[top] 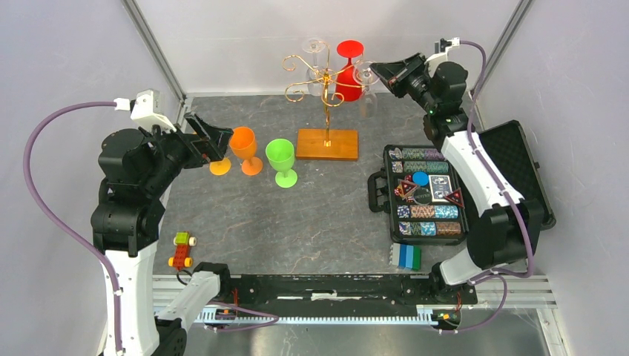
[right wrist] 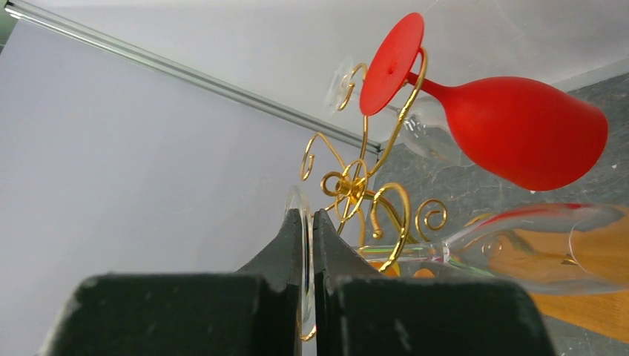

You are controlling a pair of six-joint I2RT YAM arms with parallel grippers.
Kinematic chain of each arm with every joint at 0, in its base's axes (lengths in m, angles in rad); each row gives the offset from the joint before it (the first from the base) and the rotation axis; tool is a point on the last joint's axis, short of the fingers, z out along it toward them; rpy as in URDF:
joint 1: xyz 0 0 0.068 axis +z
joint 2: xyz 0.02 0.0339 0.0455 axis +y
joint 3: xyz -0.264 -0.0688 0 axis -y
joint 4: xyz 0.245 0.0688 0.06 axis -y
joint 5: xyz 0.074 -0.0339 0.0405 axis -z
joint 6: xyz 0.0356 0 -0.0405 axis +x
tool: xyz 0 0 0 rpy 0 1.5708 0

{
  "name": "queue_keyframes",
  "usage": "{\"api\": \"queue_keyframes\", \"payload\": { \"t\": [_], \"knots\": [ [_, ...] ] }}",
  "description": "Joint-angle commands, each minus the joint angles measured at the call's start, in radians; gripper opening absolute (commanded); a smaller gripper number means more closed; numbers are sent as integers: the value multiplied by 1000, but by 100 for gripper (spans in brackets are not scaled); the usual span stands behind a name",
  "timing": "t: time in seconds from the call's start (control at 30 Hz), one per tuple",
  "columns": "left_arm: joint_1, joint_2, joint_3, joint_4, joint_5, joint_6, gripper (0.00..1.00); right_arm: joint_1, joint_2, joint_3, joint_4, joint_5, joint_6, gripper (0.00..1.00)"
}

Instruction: Take the wine glass off the wine glass rack

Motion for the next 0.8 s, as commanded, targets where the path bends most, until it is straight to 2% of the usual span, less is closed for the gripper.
{"api": "queue_keyframes", "payload": {
  "t": [0.0,0.33,0.6,0.77],
  "knots": [
    [-2,-5,0,47,-12,-32,100,17,-57,-13,30,21,17,0],
    [-2,-10,0,48,-12,-28,100,78,-2,21,82,12,39,0],
    [-2,-13,-2,48,-15,-23,100,91,81,138,5,95,6,0],
    [-2,-11,-3,47,-12,-23,100,90,123,172,28,145,12,0]
  ]
}}
